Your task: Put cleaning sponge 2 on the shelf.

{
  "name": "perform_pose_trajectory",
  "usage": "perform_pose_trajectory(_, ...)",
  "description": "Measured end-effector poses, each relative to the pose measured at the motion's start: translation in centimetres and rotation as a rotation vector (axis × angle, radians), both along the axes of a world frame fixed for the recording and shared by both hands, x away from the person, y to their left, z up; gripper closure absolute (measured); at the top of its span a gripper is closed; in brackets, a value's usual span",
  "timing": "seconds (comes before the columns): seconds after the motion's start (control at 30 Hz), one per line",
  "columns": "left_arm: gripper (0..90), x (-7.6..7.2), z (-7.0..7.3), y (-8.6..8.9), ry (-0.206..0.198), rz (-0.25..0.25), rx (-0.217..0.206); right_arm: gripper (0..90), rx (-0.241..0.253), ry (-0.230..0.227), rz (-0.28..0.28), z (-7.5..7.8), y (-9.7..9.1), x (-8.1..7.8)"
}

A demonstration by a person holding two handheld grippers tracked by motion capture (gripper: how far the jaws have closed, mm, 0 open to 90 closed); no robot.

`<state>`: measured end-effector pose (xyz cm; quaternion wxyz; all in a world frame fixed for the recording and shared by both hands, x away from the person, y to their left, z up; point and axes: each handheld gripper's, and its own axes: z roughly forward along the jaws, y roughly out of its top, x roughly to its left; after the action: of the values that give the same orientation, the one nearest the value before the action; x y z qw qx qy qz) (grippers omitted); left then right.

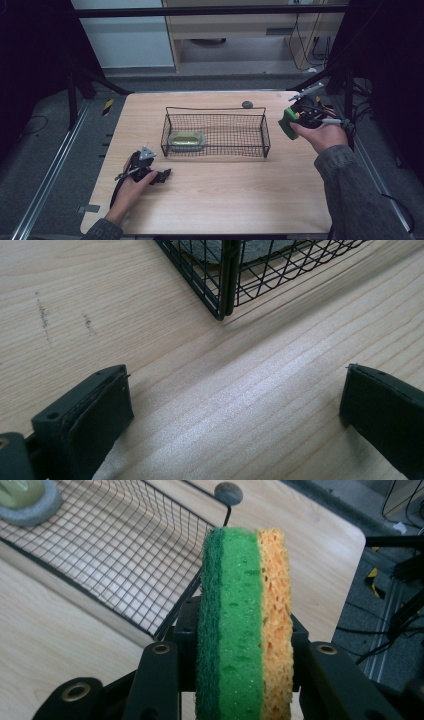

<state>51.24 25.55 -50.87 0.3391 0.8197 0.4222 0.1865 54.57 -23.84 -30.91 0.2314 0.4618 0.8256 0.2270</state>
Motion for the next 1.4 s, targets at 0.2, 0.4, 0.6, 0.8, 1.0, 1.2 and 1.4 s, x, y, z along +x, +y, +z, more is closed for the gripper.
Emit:
perform_pose_trajectory(0.2,0.0,0.0,0.0,0.0,0.001,0.0,0.0,64.2,-0.002,-0.026,0.01,0.5,0.8,0.9)
perform_pose_trajectory(0.4,0.0,0.0,0.0,0.0,0.001,0.0,0.0,64.2,-0.021,-0.037,0.023,0.9,1.7,1.6)
perform_pose_trajectory(0.6,0.0,0.0,0.0,0.0,0.001,0.0,0.001,64.2,-0.042,-0.038,0.042,1.2,2.7,2.1)
perform_pose_trajectory(0.8,0.0,0.0,0.0,0.0,0.002,0.0,0.002,64.2,-0.046,-0.056,0.053,1.5,3.6,2.7)
perform_pose_trajectory(1.0,0.0,0.0,0.0,0.0,0.002,0.0,0.002,64.2,-0.042,-0.062,0.061,1.5,4.3,3.4)
perform_pose_trajectory(1.2,0.0,0.0,0.0,0.0,0.002,0.0,0.003,64.2,-0.039,-0.054,0.075,1.0,5.0,4.0)
perform_pose_trajectory(1.4,0.0,0.0,0.0,0.0,0.002,0.0,0.003,64.2,-0.028,-0.042,0.088,0.4,5.5,4.5)
